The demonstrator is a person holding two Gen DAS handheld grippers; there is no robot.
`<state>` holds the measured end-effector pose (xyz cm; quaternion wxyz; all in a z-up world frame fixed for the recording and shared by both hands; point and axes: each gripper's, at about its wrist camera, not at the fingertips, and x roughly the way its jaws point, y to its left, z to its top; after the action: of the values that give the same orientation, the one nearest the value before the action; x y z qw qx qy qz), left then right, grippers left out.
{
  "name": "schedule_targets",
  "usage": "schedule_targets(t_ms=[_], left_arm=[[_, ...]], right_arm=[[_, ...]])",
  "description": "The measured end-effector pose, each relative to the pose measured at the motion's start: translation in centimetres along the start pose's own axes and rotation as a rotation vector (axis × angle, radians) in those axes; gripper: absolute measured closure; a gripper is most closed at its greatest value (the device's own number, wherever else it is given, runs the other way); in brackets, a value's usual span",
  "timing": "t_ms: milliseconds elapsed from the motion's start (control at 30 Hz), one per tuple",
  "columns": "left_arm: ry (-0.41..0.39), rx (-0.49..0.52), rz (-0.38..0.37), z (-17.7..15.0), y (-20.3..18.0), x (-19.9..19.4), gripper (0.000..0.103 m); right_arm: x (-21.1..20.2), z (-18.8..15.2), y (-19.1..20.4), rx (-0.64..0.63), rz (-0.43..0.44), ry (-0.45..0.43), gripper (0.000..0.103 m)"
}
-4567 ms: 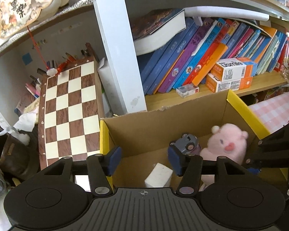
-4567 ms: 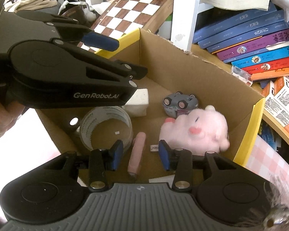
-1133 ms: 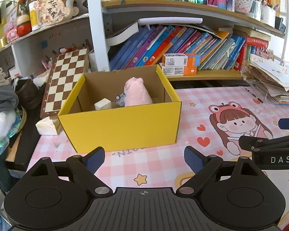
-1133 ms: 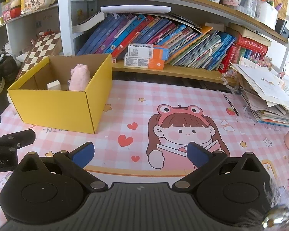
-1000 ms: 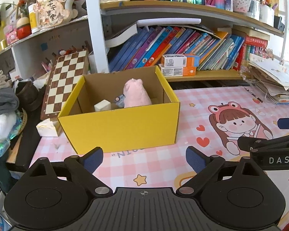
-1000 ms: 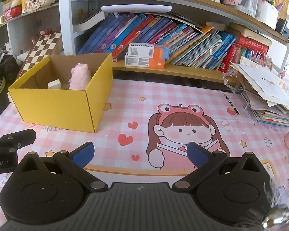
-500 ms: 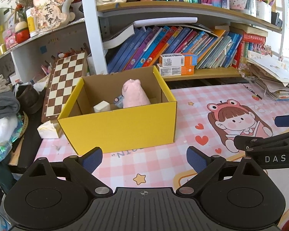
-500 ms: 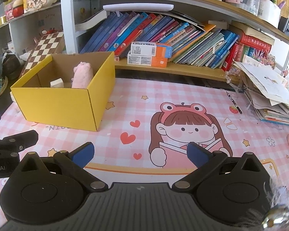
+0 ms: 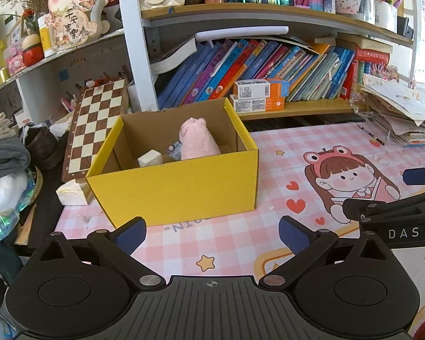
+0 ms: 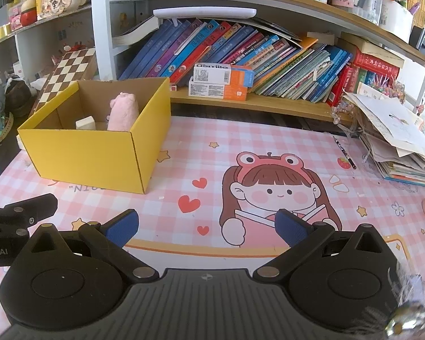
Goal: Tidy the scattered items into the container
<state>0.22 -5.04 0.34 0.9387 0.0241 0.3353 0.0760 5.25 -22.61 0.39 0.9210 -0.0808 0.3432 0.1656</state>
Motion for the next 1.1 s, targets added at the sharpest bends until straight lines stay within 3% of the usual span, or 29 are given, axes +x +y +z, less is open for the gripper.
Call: schedule_targets(t_ms=[1100], left_arm=[[-0.014,0.008,-0.016,-0.01,-0.08,-0.20,0.000]], right_arm=[[0.02,-0.01,-0.08,-0.001,0.000,-0.001,0.000]])
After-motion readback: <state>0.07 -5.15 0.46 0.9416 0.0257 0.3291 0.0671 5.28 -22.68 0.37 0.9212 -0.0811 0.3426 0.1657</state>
